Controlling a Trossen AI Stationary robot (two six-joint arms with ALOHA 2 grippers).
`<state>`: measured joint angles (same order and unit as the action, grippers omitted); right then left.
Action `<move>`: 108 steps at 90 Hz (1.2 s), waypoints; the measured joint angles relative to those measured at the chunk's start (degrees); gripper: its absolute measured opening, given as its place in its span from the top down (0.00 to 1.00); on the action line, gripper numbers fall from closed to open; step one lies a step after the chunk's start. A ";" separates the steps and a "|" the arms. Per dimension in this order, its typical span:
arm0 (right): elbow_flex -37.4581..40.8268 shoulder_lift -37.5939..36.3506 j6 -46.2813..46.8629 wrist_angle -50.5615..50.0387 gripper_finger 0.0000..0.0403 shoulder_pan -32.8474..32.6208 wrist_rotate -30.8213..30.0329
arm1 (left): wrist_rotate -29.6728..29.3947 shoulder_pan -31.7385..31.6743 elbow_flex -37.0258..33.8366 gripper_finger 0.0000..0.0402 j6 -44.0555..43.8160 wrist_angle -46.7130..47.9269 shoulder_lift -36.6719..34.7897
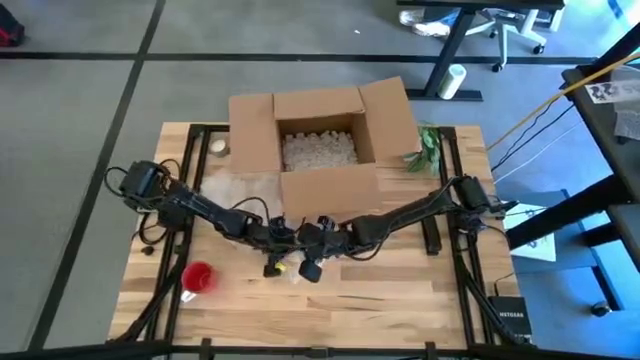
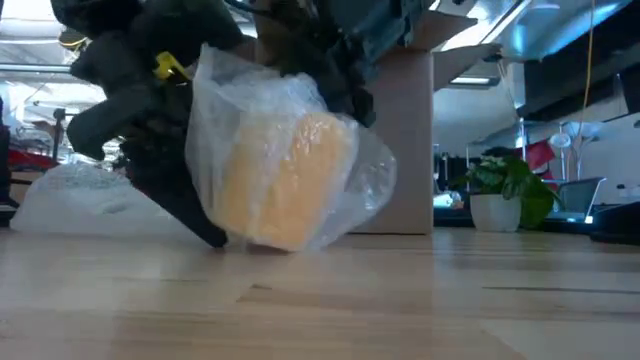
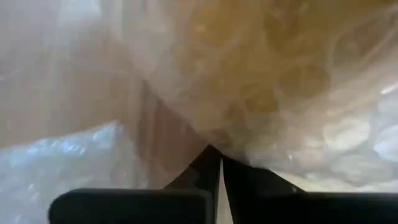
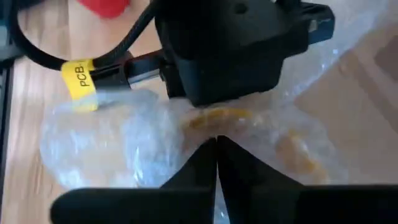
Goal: Wrap mug
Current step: Put the wrapped yellow mug into the cardboard box
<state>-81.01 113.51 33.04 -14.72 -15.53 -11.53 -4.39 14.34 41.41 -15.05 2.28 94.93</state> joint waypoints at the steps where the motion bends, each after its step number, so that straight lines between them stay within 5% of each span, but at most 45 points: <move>1: 0.13 0.00 -0.01 0.23 1.00 0.00 0.01 | -0.20 -0.04 0.00 1.00 0.01 0.31 -0.17; 58: 0.63 2.49 -0.96 5.30 1.00 0.74 5.09 | -18.33 0.35 -0.61 1.00 -5.37 19.48 -9.18; 91: -8.65 0.89 -5.07 -10.78 1.00 0.59 4.84 | -22.58 4.35 -0.63 1.00 -6.05 20.44 -20.56; 108: -14.10 0.61 -8.93 -17.69 1.00 0.61 12.96 | -26.98 8.01 -0.68 1.00 -8.32 24.58 -26.55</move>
<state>-95.12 114.12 24.10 -32.41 -14.92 1.43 -31.37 22.36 40.73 -23.37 26.86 68.38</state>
